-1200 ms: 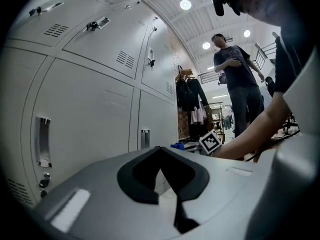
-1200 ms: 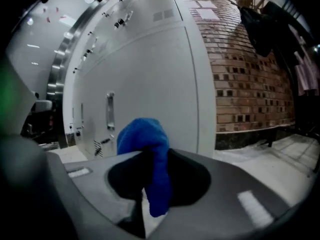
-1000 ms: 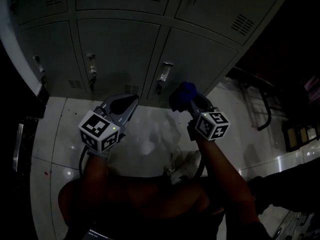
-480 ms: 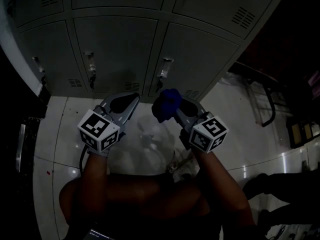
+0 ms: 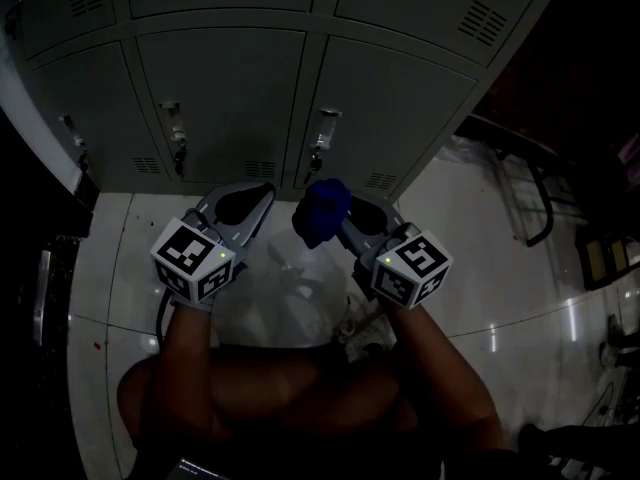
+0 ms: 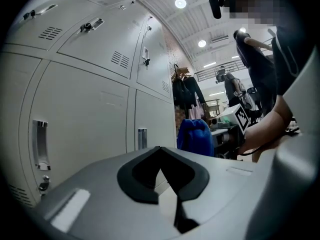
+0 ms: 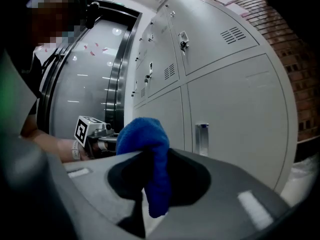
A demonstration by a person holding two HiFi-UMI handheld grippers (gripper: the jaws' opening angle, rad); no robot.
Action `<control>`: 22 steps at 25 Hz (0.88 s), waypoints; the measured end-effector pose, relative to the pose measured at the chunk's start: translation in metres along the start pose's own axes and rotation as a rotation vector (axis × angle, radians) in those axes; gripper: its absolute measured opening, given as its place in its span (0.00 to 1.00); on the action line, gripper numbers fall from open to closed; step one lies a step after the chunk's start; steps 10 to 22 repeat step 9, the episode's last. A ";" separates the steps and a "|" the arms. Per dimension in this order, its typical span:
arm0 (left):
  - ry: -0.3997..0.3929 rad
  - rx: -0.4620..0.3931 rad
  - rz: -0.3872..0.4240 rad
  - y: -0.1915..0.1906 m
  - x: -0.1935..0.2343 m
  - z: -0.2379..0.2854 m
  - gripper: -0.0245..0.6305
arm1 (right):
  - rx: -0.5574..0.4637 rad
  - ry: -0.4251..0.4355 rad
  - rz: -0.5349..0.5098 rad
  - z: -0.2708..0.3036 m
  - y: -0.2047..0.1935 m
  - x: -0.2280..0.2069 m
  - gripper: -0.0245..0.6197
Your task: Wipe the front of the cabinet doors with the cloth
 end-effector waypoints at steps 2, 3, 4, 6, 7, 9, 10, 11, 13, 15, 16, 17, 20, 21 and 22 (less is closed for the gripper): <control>-0.002 0.001 0.004 -0.001 -0.001 0.000 0.04 | 0.004 -0.005 0.004 0.000 -0.001 -0.001 0.16; -0.001 0.003 0.003 -0.001 -0.001 0.000 0.04 | 0.006 -0.008 0.006 -0.001 -0.002 -0.001 0.16; 0.001 0.004 0.001 0.000 -0.001 0.000 0.04 | 0.008 -0.010 0.008 -0.001 -0.002 -0.002 0.16; 0.005 0.005 -0.006 0.002 -0.001 -0.001 0.04 | 0.009 -0.012 0.012 -0.002 -0.003 -0.003 0.16; 0.006 0.006 -0.007 0.002 -0.002 -0.001 0.04 | 0.009 -0.013 0.015 -0.002 -0.003 -0.003 0.16; 0.005 0.007 -0.008 0.002 -0.002 -0.001 0.04 | 0.007 -0.015 0.022 -0.003 -0.003 -0.003 0.16; 0.005 0.007 -0.008 0.002 -0.002 -0.001 0.04 | 0.007 -0.015 0.022 -0.003 -0.003 -0.003 0.16; 0.005 0.007 -0.008 0.002 -0.002 -0.001 0.04 | 0.007 -0.015 0.022 -0.003 -0.003 -0.003 0.16; 0.005 0.007 -0.008 0.002 -0.002 -0.001 0.04 | 0.007 -0.015 0.022 -0.003 -0.003 -0.003 0.16; 0.005 0.007 -0.008 0.002 -0.002 -0.001 0.04 | 0.007 -0.015 0.022 -0.003 -0.003 -0.003 0.16; 0.005 0.007 -0.008 0.002 -0.002 -0.001 0.04 | 0.007 -0.015 0.022 -0.003 -0.003 -0.003 0.16; 0.005 0.007 -0.008 0.002 -0.002 -0.001 0.04 | 0.007 -0.015 0.022 -0.003 -0.003 -0.003 0.16; 0.005 0.007 -0.008 0.002 -0.002 -0.001 0.04 | 0.007 -0.015 0.022 -0.003 -0.003 -0.003 0.16; 0.005 0.007 -0.008 0.002 -0.002 -0.001 0.04 | 0.007 -0.015 0.022 -0.003 -0.003 -0.003 0.16; 0.005 0.007 -0.008 0.002 -0.002 -0.001 0.04 | 0.007 -0.015 0.022 -0.003 -0.003 -0.003 0.16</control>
Point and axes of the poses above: the fingertips, and each gripper's own axes: z forward along the fingers, x to its left, y out of its top, the point moved 9 cm from there along -z, backward along the fingers, and after that the axes turned 11 degrees about z, right-handed, at the moved point
